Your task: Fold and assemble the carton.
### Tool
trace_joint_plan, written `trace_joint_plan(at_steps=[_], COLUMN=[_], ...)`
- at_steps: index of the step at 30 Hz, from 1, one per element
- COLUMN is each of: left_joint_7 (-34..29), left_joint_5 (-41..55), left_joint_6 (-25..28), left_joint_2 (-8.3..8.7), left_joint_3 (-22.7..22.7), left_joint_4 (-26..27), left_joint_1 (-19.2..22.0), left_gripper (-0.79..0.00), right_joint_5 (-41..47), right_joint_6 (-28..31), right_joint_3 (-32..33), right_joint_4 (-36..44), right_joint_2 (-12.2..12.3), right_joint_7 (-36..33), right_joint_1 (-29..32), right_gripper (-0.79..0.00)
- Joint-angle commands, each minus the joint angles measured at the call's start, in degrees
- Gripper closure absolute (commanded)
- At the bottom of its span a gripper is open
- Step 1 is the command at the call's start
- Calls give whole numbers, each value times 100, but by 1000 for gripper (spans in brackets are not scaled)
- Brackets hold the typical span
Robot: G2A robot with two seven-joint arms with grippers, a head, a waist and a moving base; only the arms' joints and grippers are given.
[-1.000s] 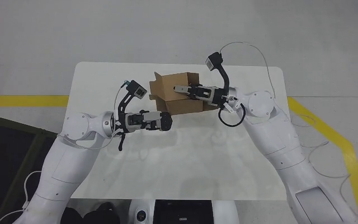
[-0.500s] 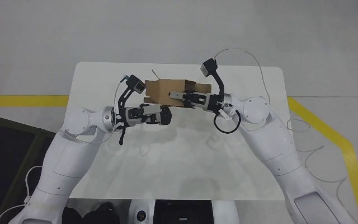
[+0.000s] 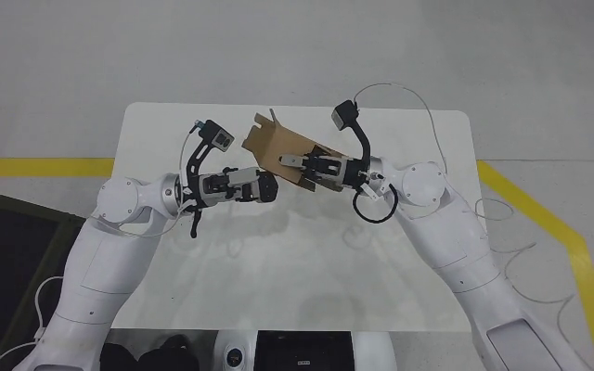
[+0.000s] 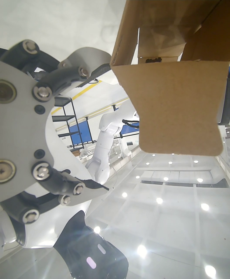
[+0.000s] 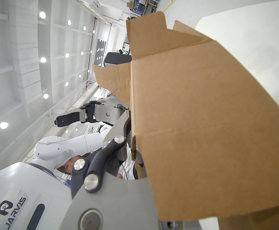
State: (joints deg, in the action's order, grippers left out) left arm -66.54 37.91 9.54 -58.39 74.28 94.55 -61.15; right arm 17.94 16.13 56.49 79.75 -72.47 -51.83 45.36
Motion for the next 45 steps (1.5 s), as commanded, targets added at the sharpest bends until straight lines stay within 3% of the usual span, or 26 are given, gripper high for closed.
trace_joint_plan(at_steps=[1,14,22,27,33,45], left_joint_7=[-7,-5,28,108,644,1031], left_joint_5=[-1,-98,-360,-456,-1697,-2252], left_joint_6=[3,172,902,1027,1390,1205], left_joint_2=[0,-8,56,107,169,126], left_joint_3=[4,-6,500,851,1127,662], left_joint_4=[-3,-4,-88,-240,-568,-837], left_joint_1=[-5,-6,-174,-327,-361,-223], left_gripper=[-785,-785,-785,-785,-785,-785], right_joint_5=[5,102,187,317,435,733], right_joint_6=[8,21,-36,2,126,313], right_joint_3=[3,126,340,491,546,789], right_joint_4=[-1,-198,-549,-568,-443,-255], right_joint_2=[-2,7,82,128,182,277], right_joint_7=[-10,-226,-959,-1212,-1849,-2374], right_joint_1=[2,-52,-223,-205,-180,-211], right_gripper=[0,0,0,0,0,0])
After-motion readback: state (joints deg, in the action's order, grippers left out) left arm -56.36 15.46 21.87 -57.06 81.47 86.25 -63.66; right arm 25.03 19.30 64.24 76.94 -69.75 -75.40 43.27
